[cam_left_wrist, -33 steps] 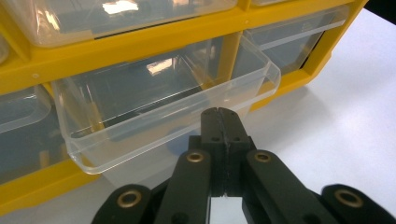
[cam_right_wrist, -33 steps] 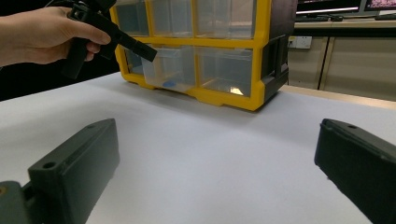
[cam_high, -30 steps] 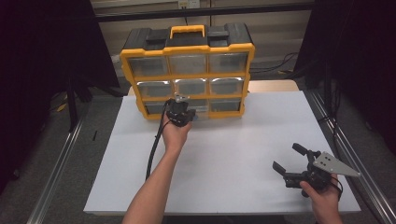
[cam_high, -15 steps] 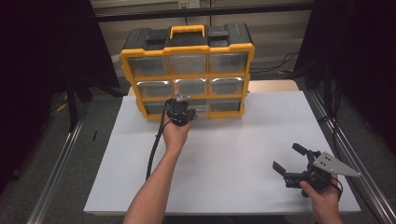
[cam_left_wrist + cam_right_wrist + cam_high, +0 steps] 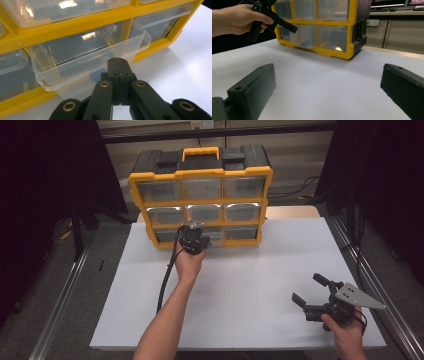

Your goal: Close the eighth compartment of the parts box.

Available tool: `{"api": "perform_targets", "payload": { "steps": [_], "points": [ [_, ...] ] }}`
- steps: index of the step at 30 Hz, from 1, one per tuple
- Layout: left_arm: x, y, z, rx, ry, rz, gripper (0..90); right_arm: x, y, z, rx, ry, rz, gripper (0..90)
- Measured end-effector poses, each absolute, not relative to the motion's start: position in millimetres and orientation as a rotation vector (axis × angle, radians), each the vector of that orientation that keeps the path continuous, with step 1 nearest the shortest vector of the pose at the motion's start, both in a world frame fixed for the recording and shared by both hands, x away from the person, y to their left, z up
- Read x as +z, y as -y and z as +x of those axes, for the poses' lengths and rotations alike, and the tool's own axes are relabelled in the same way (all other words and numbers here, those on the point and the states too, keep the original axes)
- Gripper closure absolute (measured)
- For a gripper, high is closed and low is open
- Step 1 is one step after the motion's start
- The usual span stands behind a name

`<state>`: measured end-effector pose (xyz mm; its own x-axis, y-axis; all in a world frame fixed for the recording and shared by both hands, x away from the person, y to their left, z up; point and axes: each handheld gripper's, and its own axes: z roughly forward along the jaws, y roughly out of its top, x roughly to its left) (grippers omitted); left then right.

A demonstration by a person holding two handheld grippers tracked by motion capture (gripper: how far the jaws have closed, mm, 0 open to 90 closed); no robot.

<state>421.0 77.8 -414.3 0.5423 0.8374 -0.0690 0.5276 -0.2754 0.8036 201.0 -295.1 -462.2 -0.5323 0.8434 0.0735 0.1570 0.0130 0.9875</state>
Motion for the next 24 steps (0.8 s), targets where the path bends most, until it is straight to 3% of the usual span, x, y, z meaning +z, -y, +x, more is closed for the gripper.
{"api": "perform_targets", "payload": {
  "steps": [24],
  "points": [
    [-416.5, -77.5, 424.9, 0.505, -1.115, 1.954, 90.0, -462.7, 294.9, 201.4, 1.566, -1.728, 1.036, 0.0]
  ]
}}
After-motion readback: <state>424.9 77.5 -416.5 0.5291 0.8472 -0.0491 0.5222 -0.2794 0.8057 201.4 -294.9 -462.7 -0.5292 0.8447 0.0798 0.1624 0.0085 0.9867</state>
